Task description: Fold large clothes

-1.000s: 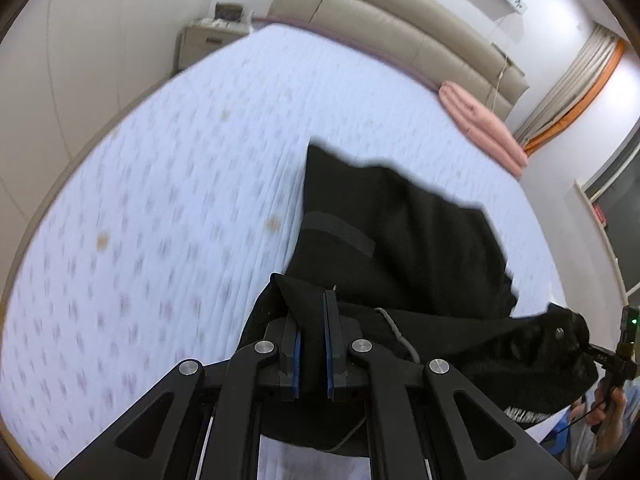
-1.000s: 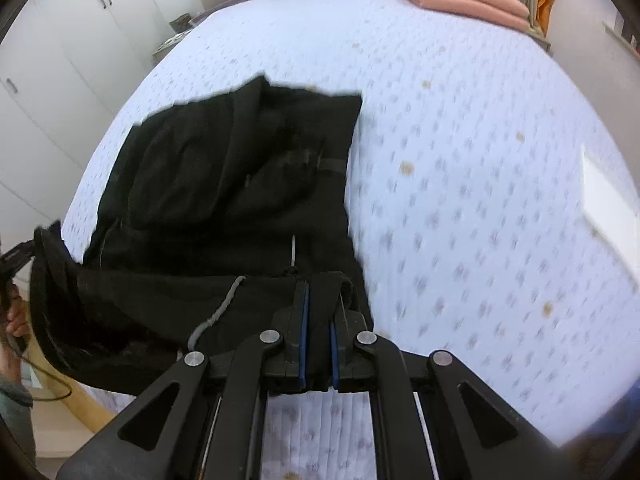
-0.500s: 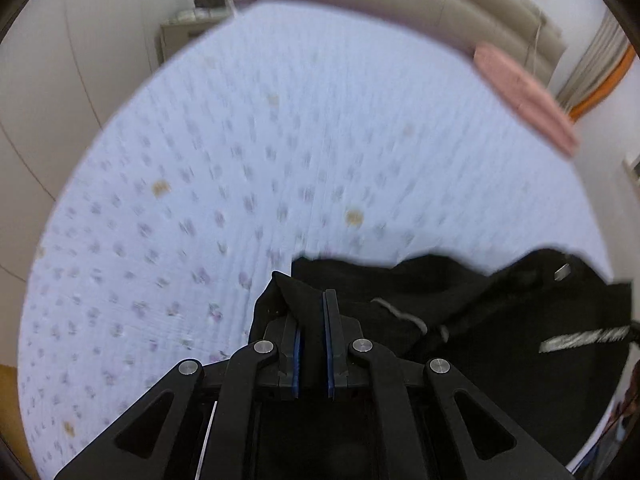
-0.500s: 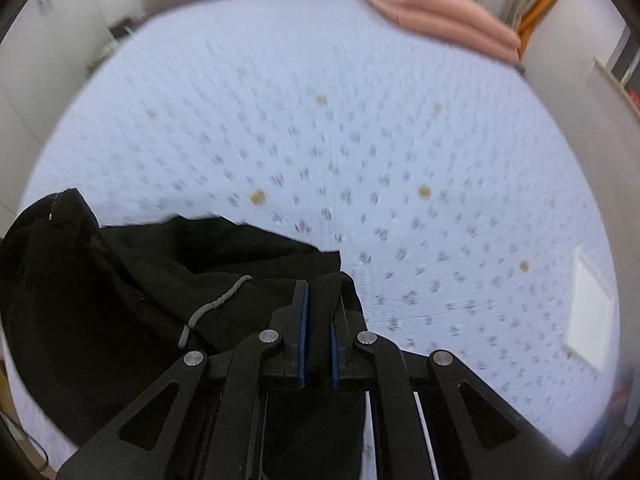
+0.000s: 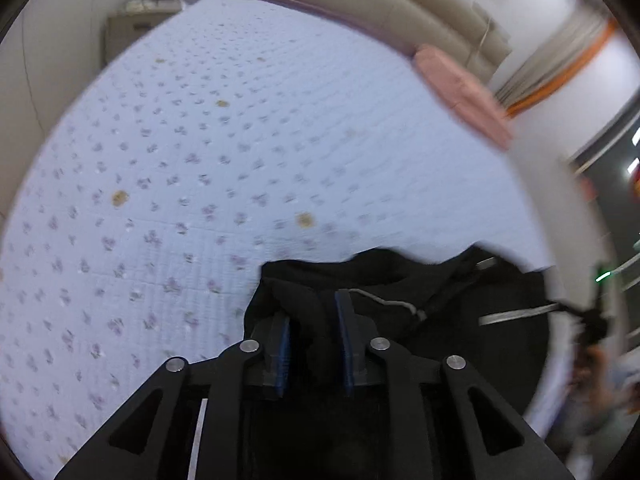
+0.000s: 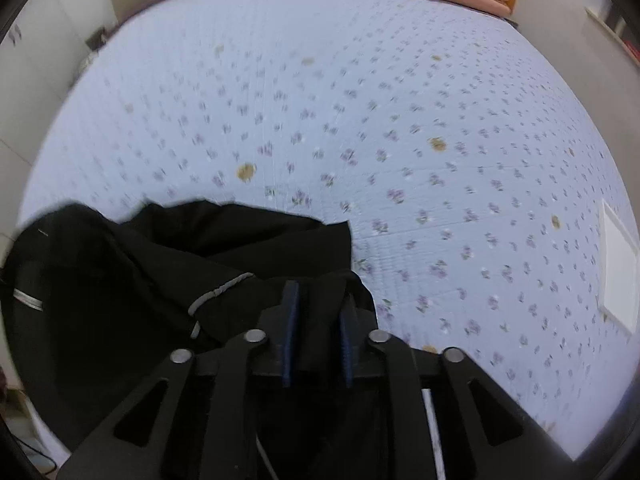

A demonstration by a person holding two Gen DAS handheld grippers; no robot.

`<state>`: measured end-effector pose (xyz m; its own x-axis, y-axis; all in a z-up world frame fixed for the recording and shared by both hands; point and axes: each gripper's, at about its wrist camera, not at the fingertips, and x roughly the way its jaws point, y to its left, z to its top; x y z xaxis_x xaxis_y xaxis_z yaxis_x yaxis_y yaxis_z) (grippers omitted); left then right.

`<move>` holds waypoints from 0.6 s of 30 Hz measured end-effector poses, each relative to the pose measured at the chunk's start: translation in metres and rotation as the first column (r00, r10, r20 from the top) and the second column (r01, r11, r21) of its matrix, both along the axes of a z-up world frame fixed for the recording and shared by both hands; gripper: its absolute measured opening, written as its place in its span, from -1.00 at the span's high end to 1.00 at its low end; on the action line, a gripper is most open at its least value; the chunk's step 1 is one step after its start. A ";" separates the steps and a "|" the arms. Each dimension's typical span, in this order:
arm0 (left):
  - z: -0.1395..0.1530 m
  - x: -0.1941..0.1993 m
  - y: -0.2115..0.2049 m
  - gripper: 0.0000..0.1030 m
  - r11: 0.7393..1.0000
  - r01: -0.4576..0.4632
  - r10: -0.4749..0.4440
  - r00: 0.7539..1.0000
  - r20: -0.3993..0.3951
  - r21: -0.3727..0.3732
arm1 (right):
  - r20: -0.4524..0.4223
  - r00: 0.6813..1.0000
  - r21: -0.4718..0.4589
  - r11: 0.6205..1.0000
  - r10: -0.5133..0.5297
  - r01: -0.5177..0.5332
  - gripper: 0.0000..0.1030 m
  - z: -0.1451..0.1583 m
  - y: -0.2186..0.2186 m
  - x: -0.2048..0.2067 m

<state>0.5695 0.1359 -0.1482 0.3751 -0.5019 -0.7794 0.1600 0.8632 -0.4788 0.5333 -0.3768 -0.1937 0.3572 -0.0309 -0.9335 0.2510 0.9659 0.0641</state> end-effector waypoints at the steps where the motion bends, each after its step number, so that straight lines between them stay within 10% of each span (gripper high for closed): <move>1: 0.006 0.000 0.011 0.48 0.997 0.006 -0.008 1.000 -0.017 -0.076 | 0.027 1.000 0.015 1.000 -0.011 0.010 0.08 0.014 -0.005 -0.005; 4: 0.014 0.000 0.032 0.41 0.979 0.019 -0.031 0.998 -0.056 -0.205 | 0.095 0.995 0.038 0.999 -0.010 0.006 -0.23 0.045 -0.013 -0.017; 8: 0.008 -0.005 0.029 0.20 0.997 0.035 -0.039 0.997 -0.061 -0.071 | 0.087 0.995 0.015 0.999 0.050 -0.051 -0.33 0.044 -0.005 -0.014; 18: -0.040 -0.004 0.025 0.15 0.999 -0.008 0.003 0.989 -0.146 -0.037 | 0.033 0.982 0.018 0.982 0.186 -0.187 -0.33 -0.025 0.001 0.035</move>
